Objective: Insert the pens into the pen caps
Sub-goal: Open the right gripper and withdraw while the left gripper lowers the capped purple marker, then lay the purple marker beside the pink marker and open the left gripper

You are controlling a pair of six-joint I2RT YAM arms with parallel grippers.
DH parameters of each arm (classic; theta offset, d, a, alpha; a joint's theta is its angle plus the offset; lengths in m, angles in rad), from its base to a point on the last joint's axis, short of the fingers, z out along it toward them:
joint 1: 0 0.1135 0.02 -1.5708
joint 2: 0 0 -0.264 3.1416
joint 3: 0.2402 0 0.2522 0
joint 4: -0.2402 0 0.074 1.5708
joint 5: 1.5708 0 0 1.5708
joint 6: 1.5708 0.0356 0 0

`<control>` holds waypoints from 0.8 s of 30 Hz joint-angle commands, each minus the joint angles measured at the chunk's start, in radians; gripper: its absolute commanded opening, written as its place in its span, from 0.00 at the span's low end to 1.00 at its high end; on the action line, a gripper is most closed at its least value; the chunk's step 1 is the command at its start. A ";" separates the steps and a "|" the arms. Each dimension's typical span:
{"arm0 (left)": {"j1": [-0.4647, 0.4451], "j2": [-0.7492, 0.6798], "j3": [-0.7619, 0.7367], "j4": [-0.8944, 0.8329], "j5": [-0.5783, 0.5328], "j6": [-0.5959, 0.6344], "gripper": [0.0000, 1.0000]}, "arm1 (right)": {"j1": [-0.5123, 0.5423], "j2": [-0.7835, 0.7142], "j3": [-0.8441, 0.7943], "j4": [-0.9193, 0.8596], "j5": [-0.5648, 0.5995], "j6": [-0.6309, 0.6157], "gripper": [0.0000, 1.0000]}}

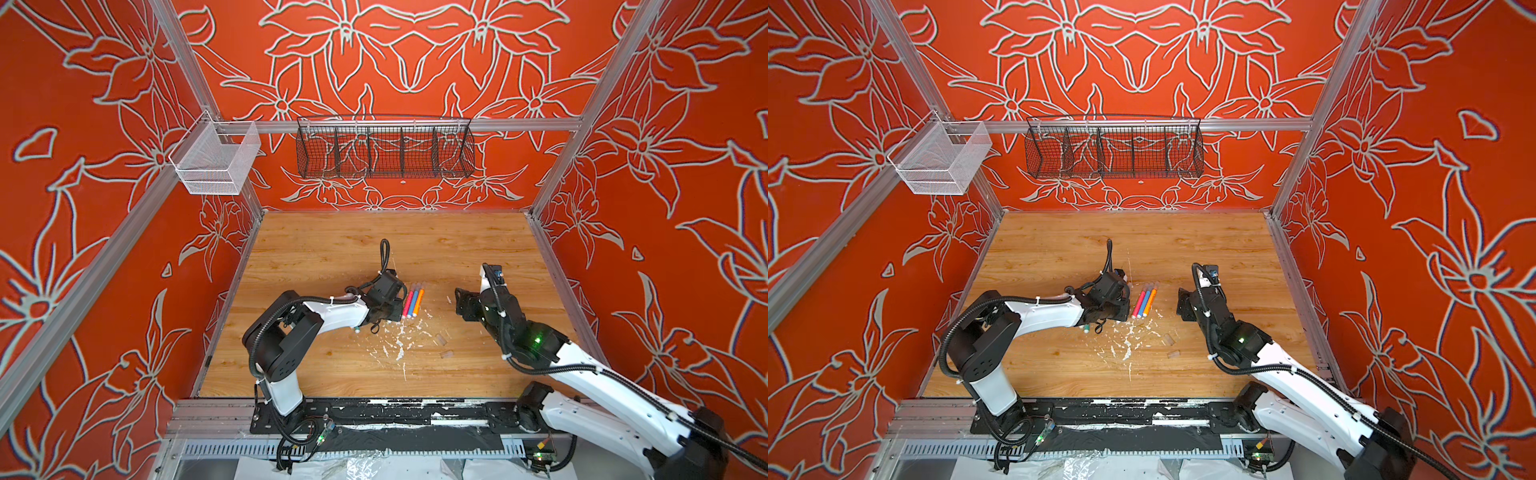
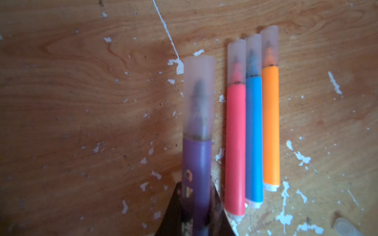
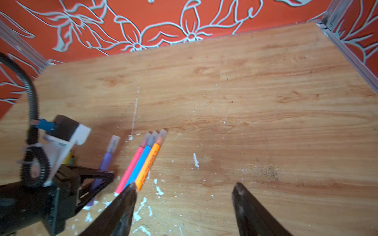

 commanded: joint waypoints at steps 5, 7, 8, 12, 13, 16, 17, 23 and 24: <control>-0.003 0.046 0.065 -0.062 0.012 0.030 0.00 | -0.135 0.028 -0.064 0.059 -0.019 -0.067 0.76; -0.003 0.054 0.074 -0.065 0.000 0.036 0.00 | -0.177 0.023 -0.094 0.086 -0.012 -0.081 0.76; -0.003 0.059 0.080 -0.069 -0.002 0.039 0.00 | -0.195 0.023 -0.105 0.092 -0.004 -0.083 0.76; -0.003 0.083 0.112 -0.085 0.000 0.054 0.00 | -0.247 0.031 -0.145 0.115 0.039 -0.097 0.76; -0.003 0.088 0.120 -0.088 0.001 0.054 0.00 | -0.253 0.033 -0.157 0.122 0.061 -0.096 0.76; -0.003 0.101 0.140 -0.101 0.017 0.055 0.00 | -0.269 0.024 -0.182 0.144 0.049 -0.085 0.75; -0.003 0.104 0.143 -0.100 0.024 0.056 0.00 | -0.269 0.018 -0.189 0.157 0.048 -0.086 0.75; -0.003 0.112 0.158 -0.096 0.032 0.059 0.06 | -0.272 -0.001 -0.219 0.188 0.052 -0.079 0.75; -0.003 0.115 0.160 -0.096 0.032 0.059 0.07 | -0.272 -0.001 -0.219 0.190 0.049 -0.079 0.75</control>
